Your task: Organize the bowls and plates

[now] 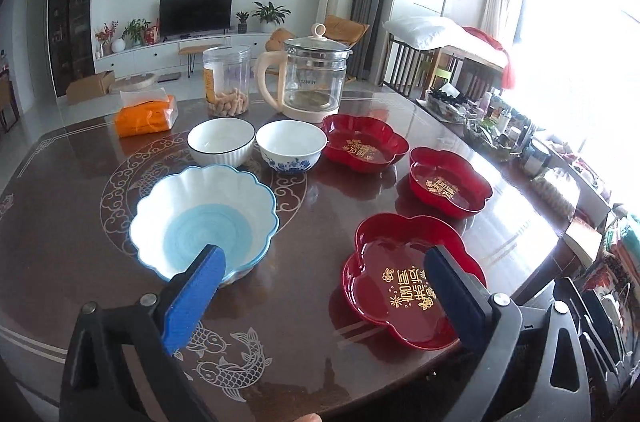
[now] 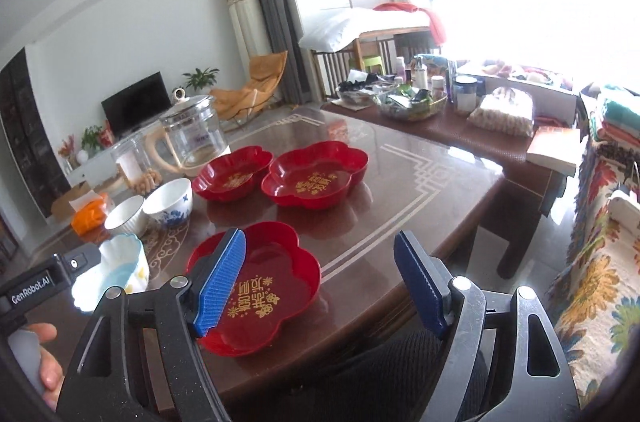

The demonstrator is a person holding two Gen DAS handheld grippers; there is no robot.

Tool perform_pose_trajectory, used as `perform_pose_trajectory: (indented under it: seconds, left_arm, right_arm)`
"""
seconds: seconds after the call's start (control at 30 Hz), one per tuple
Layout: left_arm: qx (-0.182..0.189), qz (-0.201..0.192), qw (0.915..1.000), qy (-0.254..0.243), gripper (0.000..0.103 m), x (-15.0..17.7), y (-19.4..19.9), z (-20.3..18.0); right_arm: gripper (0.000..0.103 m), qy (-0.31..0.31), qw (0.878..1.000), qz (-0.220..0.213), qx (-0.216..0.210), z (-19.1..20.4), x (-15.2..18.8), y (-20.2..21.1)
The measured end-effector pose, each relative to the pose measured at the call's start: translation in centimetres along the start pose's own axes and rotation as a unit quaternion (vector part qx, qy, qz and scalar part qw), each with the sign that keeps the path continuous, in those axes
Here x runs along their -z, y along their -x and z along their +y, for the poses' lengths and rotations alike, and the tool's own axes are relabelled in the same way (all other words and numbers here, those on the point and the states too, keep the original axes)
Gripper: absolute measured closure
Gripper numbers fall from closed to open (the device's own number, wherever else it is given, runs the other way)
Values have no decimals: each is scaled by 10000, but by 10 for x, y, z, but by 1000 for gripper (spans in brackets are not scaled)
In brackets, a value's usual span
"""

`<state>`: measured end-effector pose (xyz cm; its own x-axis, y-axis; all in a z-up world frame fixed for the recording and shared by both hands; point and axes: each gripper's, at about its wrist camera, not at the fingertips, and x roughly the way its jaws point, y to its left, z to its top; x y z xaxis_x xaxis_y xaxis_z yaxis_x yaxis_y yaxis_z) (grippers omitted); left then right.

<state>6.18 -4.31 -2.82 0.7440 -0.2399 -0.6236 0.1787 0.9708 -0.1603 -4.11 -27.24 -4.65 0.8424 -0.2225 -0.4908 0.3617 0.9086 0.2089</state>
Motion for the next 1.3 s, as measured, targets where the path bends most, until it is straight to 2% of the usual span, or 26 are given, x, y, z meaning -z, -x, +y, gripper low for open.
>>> perform_pose_trajectory:
  seconds: [0.1, 0.17, 0.23, 0.4, 0.47, 0.53, 0.63, 0.7, 0.87, 1.17, 1.23, 1.3]
  left_arm:
    - [679, 225, 9973, 155, 4, 9, 0, 5]
    - [1148, 503, 9906, 554, 4, 18, -6, 12]
    - [1347, 654, 9843, 937, 4, 27, -12, 20]
    - [1204, 935, 9811, 1193, 4, 36, -19, 32]
    - [885, 1194, 9817, 1190, 4, 38, -24, 37]
    - [554, 1361, 9844, 964, 4, 39, -26, 40]
    - [375, 1277, 9876, 837, 4, 42, -19, 46]
    - [385, 1208, 9884, 834, 4, 44, -14, 48]
    - [698, 1329, 9827, 1086, 4, 43, -7, 59]
    - [882, 493, 9918, 779, 4, 0, 38, 66]
    - [740, 490, 9938, 676, 4, -7, 42, 68]
    - [732, 568, 9942, 553, 4, -10, 42, 71]
  right_arm:
    - [23, 193, 9992, -303, 179, 0, 10, 12]
    - [23, 316, 9978, -490, 312, -1, 11, 16]
    - [23, 402, 9967, -573, 401, 0, 14, 19]
    - [23, 394, 9971, -517, 390, -4, 18, 19]
    - [23, 431, 9967, -574, 380, -3, 18, 22]
    - [23, 529, 9955, -687, 385, 1, 19, 28]
    - [23, 723, 9929, -856, 400, 6, 21, 38]
    - [23, 838, 9915, -908, 412, 9, 22, 42]
    - [23, 881, 9893, -1031, 533, 6, 20, 54]
    - [23, 471, 9864, -1292, 898, -19, 2, 78]
    - [23, 179, 9875, -1167, 1045, -30, -9, 83]
    - [23, -132, 9904, -829, 1099, -41, -20, 81]
